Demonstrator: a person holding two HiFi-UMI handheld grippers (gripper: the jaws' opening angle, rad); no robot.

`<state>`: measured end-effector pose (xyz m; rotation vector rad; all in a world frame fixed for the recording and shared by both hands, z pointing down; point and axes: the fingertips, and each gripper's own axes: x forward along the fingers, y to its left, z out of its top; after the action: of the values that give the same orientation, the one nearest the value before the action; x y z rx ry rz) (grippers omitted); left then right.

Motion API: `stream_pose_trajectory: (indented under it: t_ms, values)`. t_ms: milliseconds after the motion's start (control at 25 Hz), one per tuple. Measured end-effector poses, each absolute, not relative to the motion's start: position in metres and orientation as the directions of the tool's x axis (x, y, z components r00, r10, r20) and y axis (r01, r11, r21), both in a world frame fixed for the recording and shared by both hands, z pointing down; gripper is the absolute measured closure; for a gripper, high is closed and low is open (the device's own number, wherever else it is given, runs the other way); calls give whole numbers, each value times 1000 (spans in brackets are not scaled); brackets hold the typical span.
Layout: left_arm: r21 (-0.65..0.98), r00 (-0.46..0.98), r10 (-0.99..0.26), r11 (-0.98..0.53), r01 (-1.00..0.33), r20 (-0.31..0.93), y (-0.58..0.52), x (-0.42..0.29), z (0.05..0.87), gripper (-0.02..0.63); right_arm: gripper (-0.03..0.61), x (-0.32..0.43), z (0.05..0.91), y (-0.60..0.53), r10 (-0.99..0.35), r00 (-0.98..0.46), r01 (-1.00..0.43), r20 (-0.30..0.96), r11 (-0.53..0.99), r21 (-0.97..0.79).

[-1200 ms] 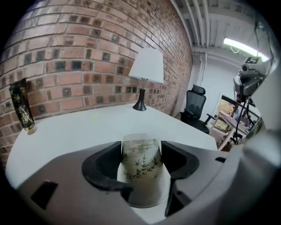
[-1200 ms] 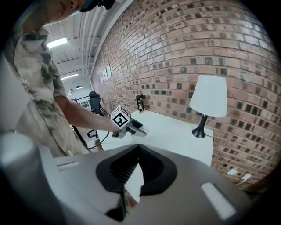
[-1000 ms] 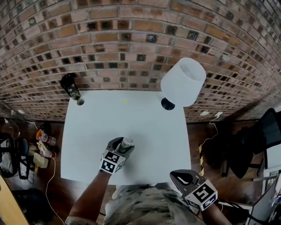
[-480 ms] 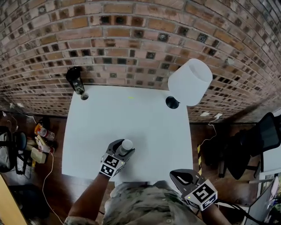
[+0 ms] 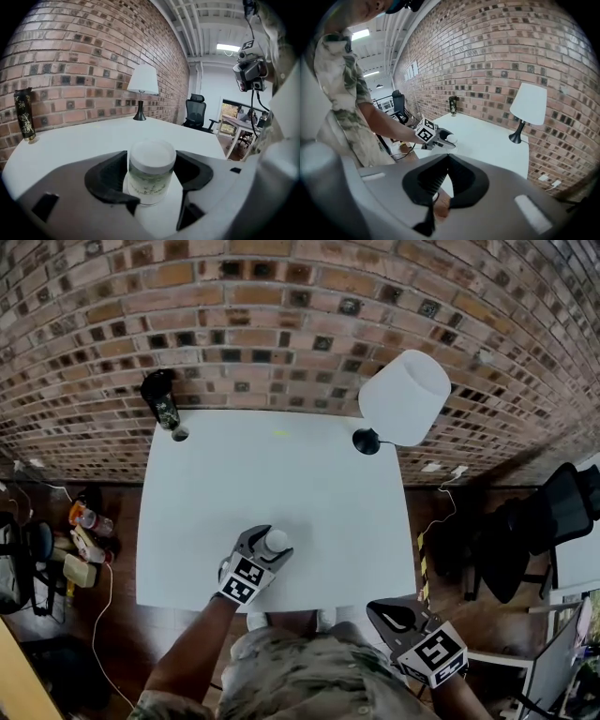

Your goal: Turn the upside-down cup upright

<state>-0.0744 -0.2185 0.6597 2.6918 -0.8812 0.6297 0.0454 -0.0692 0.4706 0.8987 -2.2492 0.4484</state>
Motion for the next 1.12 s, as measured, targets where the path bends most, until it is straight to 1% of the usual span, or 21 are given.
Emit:
stream_pose_trajectory:
  t_ms: [120,280,440,520,600,680,720,880,960,1040,1120]
  values:
    - [85,725,-499,-794,-602,475,-214,-76,660,277,576,49,474,-51,-484,-521,-725,703,685,-66]
    - [66,722,-519,-790,-610,457,-208,-82,648,261,575,56,479,-30,-483,-516,-739,707,669,-82]
    - [39,674,-585,-741,-670,452,-181,-97,624,253,577,65,481,-11,-469,-552,-709,690,699,-92]
    - [71,646,-624,-693,-718,440,-159,-104,605,253,575,73,478,-1,-459,-581,-683,672,724,-96]
    - [137,624,-669,-630,-764,403,-132,-110,579,255,575,84,472,10,-452,-615,-651,647,753,-93]
    - [196,603,-711,-574,-795,362,-98,-112,550,275,576,99,466,24,-441,-655,-616,613,782,-95]
    - [220,595,-726,-554,-803,344,-78,-110,535,299,575,109,466,32,-432,-677,-596,597,797,-99]
    - [333,568,-784,-481,-811,251,23,-82,479,316,576,149,476,73,-349,-756,-496,554,858,-137]
    - [403,553,-808,-445,-799,204,75,-58,458,336,577,168,480,98,-306,-781,-451,545,879,-154]
    - [441,551,-811,-429,-789,196,123,-32,445,360,575,183,481,119,-271,-800,-413,536,896,-164]
    - [430,556,-800,-431,-793,225,165,-10,434,374,577,188,476,137,-240,-824,-375,513,910,-177]
